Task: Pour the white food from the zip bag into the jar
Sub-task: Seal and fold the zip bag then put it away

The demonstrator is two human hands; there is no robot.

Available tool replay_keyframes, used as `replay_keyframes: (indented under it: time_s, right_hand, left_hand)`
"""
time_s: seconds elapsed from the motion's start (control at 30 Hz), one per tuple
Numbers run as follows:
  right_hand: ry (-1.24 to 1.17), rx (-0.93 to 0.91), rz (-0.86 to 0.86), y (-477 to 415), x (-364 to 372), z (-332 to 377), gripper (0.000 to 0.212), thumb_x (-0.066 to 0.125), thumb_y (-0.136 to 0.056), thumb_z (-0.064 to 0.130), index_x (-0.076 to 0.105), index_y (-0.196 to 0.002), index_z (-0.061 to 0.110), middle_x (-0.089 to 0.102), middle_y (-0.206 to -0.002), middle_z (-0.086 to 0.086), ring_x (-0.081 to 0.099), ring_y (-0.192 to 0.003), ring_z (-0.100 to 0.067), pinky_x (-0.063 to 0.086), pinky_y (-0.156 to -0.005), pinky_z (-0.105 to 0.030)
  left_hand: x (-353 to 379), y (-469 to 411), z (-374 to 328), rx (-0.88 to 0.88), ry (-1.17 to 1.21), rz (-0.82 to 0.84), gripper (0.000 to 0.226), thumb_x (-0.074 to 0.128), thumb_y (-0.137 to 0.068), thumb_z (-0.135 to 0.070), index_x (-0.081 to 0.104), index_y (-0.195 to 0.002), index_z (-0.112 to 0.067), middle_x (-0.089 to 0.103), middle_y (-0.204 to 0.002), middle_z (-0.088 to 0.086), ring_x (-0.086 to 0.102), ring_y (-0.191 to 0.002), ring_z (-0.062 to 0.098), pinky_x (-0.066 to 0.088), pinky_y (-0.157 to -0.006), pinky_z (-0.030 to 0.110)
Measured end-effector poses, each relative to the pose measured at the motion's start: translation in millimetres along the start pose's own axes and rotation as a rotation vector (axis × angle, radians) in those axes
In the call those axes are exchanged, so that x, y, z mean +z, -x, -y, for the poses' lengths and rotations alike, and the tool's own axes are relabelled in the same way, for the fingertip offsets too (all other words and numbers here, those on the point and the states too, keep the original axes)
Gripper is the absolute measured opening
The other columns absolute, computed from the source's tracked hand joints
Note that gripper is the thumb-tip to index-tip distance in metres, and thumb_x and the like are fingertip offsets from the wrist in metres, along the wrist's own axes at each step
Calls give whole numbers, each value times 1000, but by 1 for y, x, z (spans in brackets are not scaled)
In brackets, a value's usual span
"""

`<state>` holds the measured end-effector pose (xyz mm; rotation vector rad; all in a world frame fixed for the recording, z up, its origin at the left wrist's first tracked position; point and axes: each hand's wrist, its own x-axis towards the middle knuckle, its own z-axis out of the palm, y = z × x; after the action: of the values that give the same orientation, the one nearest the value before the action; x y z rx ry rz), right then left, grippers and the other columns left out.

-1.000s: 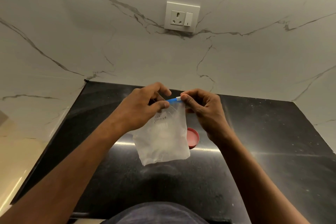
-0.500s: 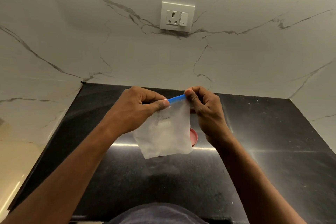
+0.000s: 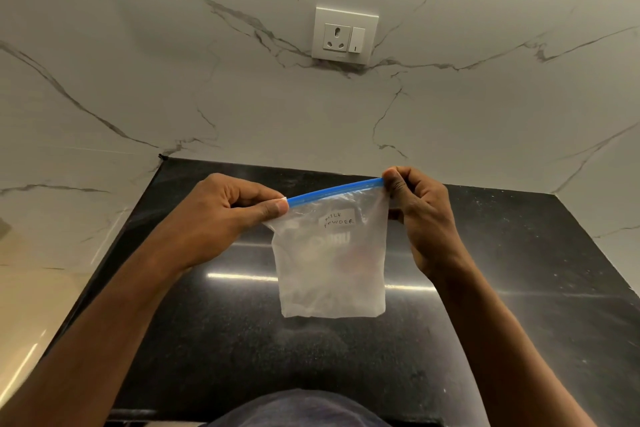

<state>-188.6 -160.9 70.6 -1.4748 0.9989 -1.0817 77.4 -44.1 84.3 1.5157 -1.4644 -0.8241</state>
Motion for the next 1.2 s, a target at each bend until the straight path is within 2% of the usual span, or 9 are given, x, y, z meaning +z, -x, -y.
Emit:
replay_keyframes:
  time_s: [0.23, 0.3, 0.4, 0.53, 0.63, 0.77, 0.97, 1.1, 1.2]
  right_hand:
    - [-146, 91, -19, -1, -1, -2, 24, 56, -106, 30, 71, -101, 13, 74, -88, -2, 72, -79, -14, 60, -70, -31]
    - [-235, 123, -11, -3, -2, -1, 24, 58, -105, 31, 73, -99, 13, 76, -89, -4, 73, -80, -17, 62, -72, -34]
    - [-377, 172, -1, -7, -4, 2, 26, 61, -103, 32, 75, -103, 10, 79, -93, -7, 76, -82, -18, 64, -72, -35]
    - [-397, 190, 1, -5, 2, -5, 36, 65, -100, 39, 74, -113, 6, 79, -105, -13, 77, -93, -25, 65, -80, -40]
    - [-262, 218, 212, 8, 2, -16, 56, 72, -92, 50, 64, -135, 15, 74, -126, -13, 73, -114, -30, 62, -90, -51]
    - [-101, 301, 450, 29, 4, -33, 52, 79, -92, 32, 58, -138, 20, 74, -127, -9, 74, -113, -32, 63, -88, -53]
    - [-159, 313, 351, 35, -3, -34, 44, 78, -86, 8, 67, -128, 13, 77, -121, -11, 76, -106, -34, 65, -82, -48]
    - [-269, 341, 209, 34, -10, -33, 40, 78, -78, 18, 74, -117, 8, 75, -119, -22, 77, -97, -37, 66, -76, -49]
    - [-307, 392, 184, 34, -7, -38, 35, 77, -82, 16, 77, -116, 10, 75, -122, -20, 75, -105, -42, 61, -89, -59]
  left_hand:
    - [4, 1, 0, 28, 49, -98, 15, 71, -82, -51, 80, -93, -48, 81, -95, -22, 76, -95, -1, 61, -81, 19]
    - [6, 1, 1, 32, 161, -133, 26, 74, -84, -49, 76, -110, -51, 82, -105, -17, 76, -102, 2, 62, -89, 21]
    - [21, 1, 5, -126, 454, 4, 71, 85, -83, -49, 53, -145, -42, 78, -125, -2, 74, -116, 15, 57, -99, 37]
    - [60, 6, 15, -224, 493, 50, 40, 83, -87, -31, 71, -124, -23, 81, -115, 4, 79, -103, 24, 66, -78, 36]
    - [68, 4, 21, -263, 586, -69, 38, 80, -87, -26, 73, -122, -16, 82, -112, 9, 80, -101, 25, 67, -75, 39]
    - [60, 4, 22, -292, 689, -25, 42, 80, -83, -24, 73, -124, -19, 81, -113, 9, 80, -101, 29, 67, -72, 42]
    - [45, 2, 34, -427, 725, 32, 37, 75, -89, -15, 71, -126, -20, 79, -120, 13, 77, -107, 34, 66, -81, 51]
    - [34, 4, 40, -462, 728, 72, 45, 87, -74, -27, 77, -118, -21, 79, -119, 15, 72, -101, 32, 59, -70, 37]
    - [37, 3, 42, -490, 829, 124, 48, 79, -90, -27, 66, -136, -18, 75, -129, 15, 74, -115, 36, 65, -88, 50]
